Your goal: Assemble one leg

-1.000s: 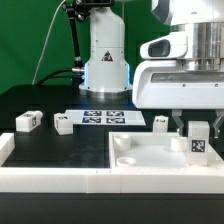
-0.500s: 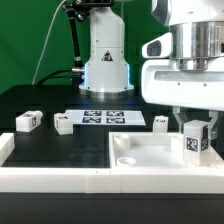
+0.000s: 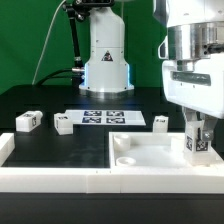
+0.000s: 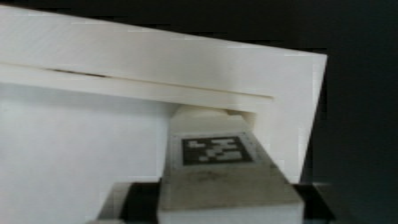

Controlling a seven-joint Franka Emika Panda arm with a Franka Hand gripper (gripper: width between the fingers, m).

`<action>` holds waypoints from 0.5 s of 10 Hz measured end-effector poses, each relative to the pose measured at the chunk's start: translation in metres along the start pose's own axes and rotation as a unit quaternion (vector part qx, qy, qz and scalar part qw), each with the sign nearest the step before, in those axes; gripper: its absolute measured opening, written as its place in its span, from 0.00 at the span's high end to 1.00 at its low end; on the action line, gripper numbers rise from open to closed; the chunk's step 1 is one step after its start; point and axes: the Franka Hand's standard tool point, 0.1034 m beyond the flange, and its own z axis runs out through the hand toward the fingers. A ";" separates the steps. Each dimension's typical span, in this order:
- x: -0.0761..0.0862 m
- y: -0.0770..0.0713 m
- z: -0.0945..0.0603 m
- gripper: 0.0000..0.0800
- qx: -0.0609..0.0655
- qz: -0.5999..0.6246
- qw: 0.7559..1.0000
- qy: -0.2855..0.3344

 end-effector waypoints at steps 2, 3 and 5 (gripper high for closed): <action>0.000 -0.001 0.000 0.63 0.001 0.079 0.997 -0.004; 0.000 -0.001 0.000 0.63 0.001 0.074 0.997 -0.005; 0.000 -0.001 0.000 0.42 0.003 0.023 1.000 -0.005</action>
Offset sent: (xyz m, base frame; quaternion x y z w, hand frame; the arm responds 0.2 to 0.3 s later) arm 0.0000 0.0000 0.0000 0.0000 0.0000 -0.0799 0.9968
